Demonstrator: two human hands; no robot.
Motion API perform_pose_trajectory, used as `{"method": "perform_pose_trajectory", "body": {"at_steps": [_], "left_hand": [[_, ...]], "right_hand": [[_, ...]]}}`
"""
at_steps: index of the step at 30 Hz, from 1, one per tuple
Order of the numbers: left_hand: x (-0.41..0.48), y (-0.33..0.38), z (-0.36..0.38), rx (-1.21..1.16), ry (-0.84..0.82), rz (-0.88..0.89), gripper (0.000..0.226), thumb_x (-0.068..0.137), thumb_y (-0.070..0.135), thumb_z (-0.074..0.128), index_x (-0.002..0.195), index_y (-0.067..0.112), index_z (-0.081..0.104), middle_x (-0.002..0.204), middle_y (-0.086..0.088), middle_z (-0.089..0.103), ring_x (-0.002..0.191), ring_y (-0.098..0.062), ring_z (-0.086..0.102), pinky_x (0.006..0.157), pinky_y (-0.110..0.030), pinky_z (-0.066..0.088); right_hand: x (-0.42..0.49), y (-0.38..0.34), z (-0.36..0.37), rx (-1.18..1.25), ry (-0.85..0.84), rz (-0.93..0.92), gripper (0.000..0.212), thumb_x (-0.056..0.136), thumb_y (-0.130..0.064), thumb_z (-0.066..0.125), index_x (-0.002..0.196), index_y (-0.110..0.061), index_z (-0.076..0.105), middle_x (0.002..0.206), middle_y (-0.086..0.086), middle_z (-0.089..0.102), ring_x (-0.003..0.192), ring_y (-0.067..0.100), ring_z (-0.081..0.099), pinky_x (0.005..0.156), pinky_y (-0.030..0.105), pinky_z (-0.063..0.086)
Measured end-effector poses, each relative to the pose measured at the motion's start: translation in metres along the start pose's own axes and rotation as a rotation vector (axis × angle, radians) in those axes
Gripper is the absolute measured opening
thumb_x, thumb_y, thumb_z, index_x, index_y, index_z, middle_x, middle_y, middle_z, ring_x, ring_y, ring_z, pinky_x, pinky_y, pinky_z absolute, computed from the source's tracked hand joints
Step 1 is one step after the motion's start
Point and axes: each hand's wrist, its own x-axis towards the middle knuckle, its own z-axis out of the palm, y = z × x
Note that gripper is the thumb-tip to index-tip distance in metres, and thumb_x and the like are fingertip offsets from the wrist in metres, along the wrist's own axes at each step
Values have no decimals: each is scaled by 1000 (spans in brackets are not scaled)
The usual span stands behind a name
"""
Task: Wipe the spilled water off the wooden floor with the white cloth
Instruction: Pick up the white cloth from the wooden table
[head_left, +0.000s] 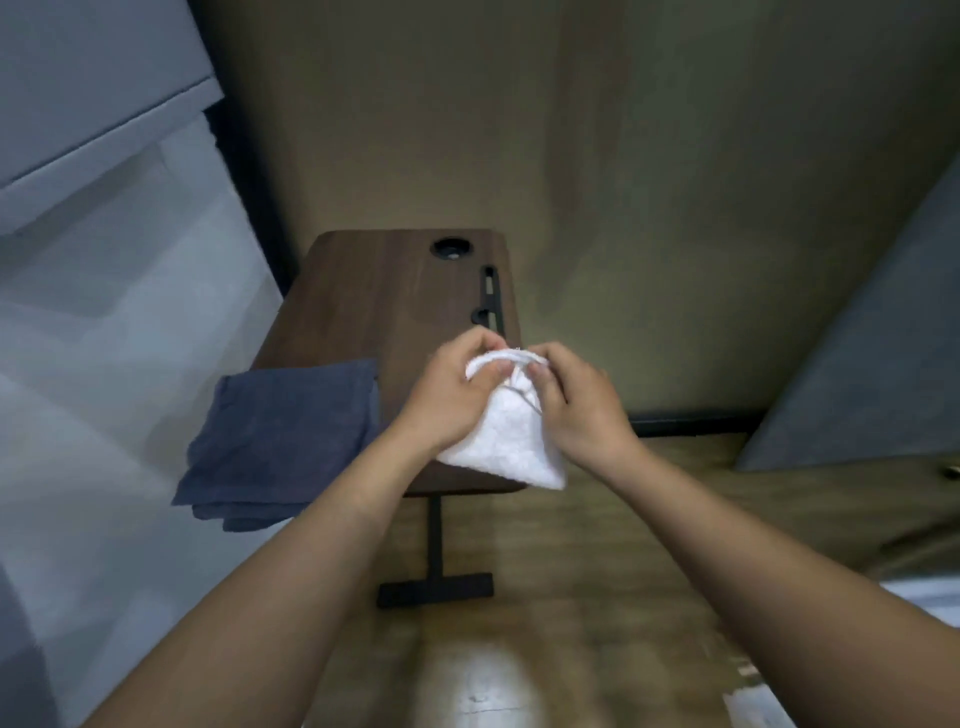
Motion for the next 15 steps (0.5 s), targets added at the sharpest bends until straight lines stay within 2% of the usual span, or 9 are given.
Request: {"method": "perform_pose_trajectory", "body": {"at_steps": [5,9,15], "left_hand": [[9,66,107,-98,-221,112,14,100,13,48,91,20,56,81,11,59,77,-7,53,72,-27,43],[-26,125,215,-147,-444,205,13,96,24,46,88,19,55,79,10,57,77,-7,52,75,-32,44],[-141,223,369,-160,-760,326,20,91,34,39,81,22,52,74,9,56,74,-11,51,76,-38,44]], "right_hand": [[-54,24,-91,25,300,208,24,104,-21,39,98,-6,56,87,4,64,82,21,58,71,34,40],[-144,56,-171,-5,542,370,27,104,-22,39,93,-3,55,86,10,64,82,23,58,74,39,42],[-317,94,-269,-33,886,621,31,105,-24,35,86,-5,50,74,-3,52,76,21,52,67,34,36]]}}
